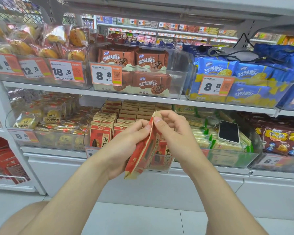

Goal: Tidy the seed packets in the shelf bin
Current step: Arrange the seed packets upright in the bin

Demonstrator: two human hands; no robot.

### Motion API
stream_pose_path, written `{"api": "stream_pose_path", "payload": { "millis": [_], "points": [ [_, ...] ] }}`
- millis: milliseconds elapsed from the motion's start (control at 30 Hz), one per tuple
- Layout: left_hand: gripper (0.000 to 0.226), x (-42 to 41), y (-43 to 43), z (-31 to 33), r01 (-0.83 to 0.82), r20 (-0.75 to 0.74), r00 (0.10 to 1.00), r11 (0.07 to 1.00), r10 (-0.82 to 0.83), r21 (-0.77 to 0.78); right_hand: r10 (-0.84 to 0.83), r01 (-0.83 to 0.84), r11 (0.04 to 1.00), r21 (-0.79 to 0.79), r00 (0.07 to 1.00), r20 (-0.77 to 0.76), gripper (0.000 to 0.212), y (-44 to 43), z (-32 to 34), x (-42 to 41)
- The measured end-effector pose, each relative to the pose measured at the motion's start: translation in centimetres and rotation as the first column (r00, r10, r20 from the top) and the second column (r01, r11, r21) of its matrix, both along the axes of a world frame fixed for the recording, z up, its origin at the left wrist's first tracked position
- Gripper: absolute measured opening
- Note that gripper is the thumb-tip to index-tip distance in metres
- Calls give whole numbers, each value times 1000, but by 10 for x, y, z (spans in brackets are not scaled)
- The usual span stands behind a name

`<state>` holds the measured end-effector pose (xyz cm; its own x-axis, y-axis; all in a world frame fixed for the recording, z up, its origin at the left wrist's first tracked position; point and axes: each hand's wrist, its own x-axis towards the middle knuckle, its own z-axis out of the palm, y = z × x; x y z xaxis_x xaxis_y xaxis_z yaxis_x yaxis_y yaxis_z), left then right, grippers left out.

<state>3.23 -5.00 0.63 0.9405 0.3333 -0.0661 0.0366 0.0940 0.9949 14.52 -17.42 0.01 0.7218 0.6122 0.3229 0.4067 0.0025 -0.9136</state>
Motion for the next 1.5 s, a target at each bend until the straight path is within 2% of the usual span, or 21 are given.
{"api": "stream_pose_path", "payload": {
  "millis": [100,133,233,300,333,400,467,500,567,633,700,867,933,1000,1133,1167,1300,1367,1400,1500],
  "points": [
    [36,-11,-12,0,95,6,995,993,-95,-75,-32,36,996,84,998,-52,28,0,3,2],
    [37,-9,-12,-1,106,24,994,994,-105,-26,-89,90,990,105,996,-20,26,0,4,4],
    [22,-3,-7,-9,39,49,997,945,-58,324,-226,214,970,115,969,103,13,-2,0,10],
    [21,-1,-5,-13,21,31,999,900,-39,435,-223,203,966,157,967,123,6,-2,-2,10],
    [23,-1,-5,-12,-4,40,999,898,-16,441,-226,204,963,177,968,111,10,-2,-2,10],
    [26,1,-7,-11,-112,111,991,924,76,366,-230,223,959,176,973,20,26,-2,-2,10],
    [31,2,-9,-11,-223,173,968,938,181,266,-208,217,975,42,966,-152,29,-4,2,11],
    [34,3,-10,-11,-244,182,961,946,207,213,-173,169,985,-39,961,-217,29,-5,3,11],
    [36,5,-11,-11,-234,149,964,968,220,89,-89,62,991,-120,969,-231,38,-9,4,9],
    [33,5,-11,-9,-210,112,971,977,211,-18,-71,56,994,-97,985,-158,39,-10,6,7],
    [32,5,-10,-8,-205,95,973,977,210,-61,-80,74,996,-46,988,-134,34,-10,7,5],
    [34,6,-7,-8,-173,64,983,984,175,-36,-126,137,990,27,960,-250,24,-9,7,3],
    [32,5,-6,-6,-164,60,984,986,166,-26,-106,137,989,64,930,-351,20,-9,7,0],
    [28,2,-3,-3,-140,42,989,990,141,-19,-94,137,987,84,917,-388,17,-7,7,-1],
    [25,-9,13,3,-81,10,997,993,81,86,-107,122,992,42,958,-267,10,-1,9,-3],
    [25,-11,18,4,-95,19,995,990,93,108,-90,99,995,27,968,-234,16,1,10,-3],
    [26,-21,35,9,-81,27,997,958,77,275,24,-25,999,-31,999,-23,76,7,8,-4],
    [24,-24,43,9,-61,9,998,922,62,382,84,-80,996,-47,993,78,89,13,5,-5],
    [22,-25,47,8,-84,17,996,900,85,427,86,-79,995,-56,988,131,87,16,5,-6],
    [15,-22,69,3,-285,93,957,820,276,496,-33,37,999,-7,957,287,63,31,3,-7]
  ]
}}
